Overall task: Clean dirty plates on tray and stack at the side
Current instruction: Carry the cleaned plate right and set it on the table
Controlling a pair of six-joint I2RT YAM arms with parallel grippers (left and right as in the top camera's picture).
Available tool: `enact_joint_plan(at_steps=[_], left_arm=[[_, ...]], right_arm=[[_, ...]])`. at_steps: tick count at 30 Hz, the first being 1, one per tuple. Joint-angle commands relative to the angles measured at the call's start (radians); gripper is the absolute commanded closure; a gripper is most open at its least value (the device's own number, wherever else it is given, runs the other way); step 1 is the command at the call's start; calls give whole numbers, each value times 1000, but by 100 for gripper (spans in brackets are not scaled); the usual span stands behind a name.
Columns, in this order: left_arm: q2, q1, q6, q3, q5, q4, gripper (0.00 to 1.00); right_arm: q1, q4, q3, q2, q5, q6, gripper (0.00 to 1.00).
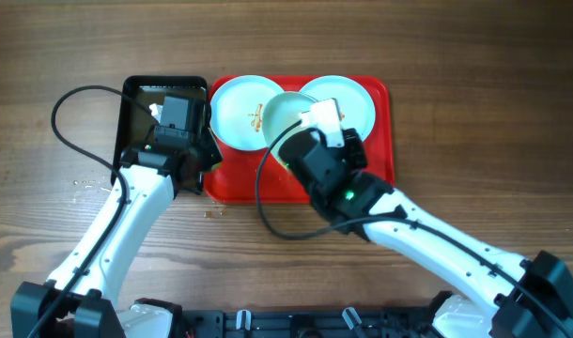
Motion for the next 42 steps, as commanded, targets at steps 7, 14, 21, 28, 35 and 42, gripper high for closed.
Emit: enact_joint_plan(at_steps=[7, 14, 21, 28, 35, 42], left_arm=[[-3, 5, 9, -2, -24, 3, 96], [-3, 5, 9, -2, -24, 3, 96], [-3, 5, 9, -2, -24, -6, 96], [-3, 5, 9, -2, -24, -8, 96], [-3, 11, 88, -2, -43, -7, 96], [13, 91, 89, -2, -61, 22, 96]], right_arm=[[75, 126, 17, -7, 246, -269, 96], [75, 136, 17, -7, 268, -279, 96], [-68, -5, 17, -7, -172, 195, 96], [-464, -114, 17, -7, -576, 474, 96], [-893, -196, 17, -7, -814, 468, 96], [-1141, -217, -42, 15, -811, 444, 96]])
